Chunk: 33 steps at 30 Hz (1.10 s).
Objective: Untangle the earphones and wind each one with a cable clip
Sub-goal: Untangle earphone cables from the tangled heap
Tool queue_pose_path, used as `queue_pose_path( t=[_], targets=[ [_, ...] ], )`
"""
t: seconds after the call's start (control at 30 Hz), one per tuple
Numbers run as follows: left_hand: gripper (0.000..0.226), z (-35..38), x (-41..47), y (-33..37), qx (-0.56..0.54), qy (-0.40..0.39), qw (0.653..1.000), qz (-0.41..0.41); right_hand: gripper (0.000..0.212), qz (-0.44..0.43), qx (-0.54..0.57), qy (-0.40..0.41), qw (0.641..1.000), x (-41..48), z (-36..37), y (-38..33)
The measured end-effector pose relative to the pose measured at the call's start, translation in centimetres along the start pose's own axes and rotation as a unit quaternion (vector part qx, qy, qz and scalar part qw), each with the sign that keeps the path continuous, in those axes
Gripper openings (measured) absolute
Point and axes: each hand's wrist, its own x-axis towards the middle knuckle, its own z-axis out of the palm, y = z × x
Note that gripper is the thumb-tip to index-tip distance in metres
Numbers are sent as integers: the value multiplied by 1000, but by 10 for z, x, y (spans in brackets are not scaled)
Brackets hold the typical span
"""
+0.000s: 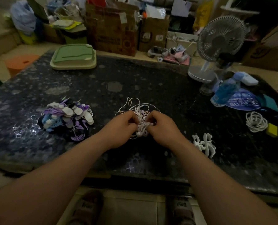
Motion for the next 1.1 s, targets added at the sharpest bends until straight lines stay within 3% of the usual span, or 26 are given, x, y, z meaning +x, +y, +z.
queue_pose_path(
  t=[0.17,0.33,0.37,0.47,0.53,0.6,0.73,0.9,1.1],
  targets=[
    [24,-5,-2,-4,53,-19,998,-5,19,21,70,42,996,-9,-13,6],
    [67,7,-7,9,42,-5,997,59,20,6,119,79,990,-10,-21,-1],
    [64,10,-7,11,43,18,997,66,20,1,123,76,989,-11,-23,-4],
    [21,10,-5,19,52,96,991,80,21,-23,131,37,990,-17,-28,-14],
    [12,3,-3,27,-18,108,992,71,26,-25,167,10,986,-20,-34,-20],
    [14,-8,-3,35,-182,90,979,24,36,-1,241,2,970,-21,-41,-24],
    [15,-21,-8,51,-429,46,902,-19,42,19,298,-1,954,-25,-46,-27],
    [21,-19,-11,55,-560,-15,828,-20,33,39,412,-107,904,-36,-45,-38],
    [29,-16,-16,55,-603,-81,791,-63,20,60,382,-62,920,-40,-44,-29]
  ],
)
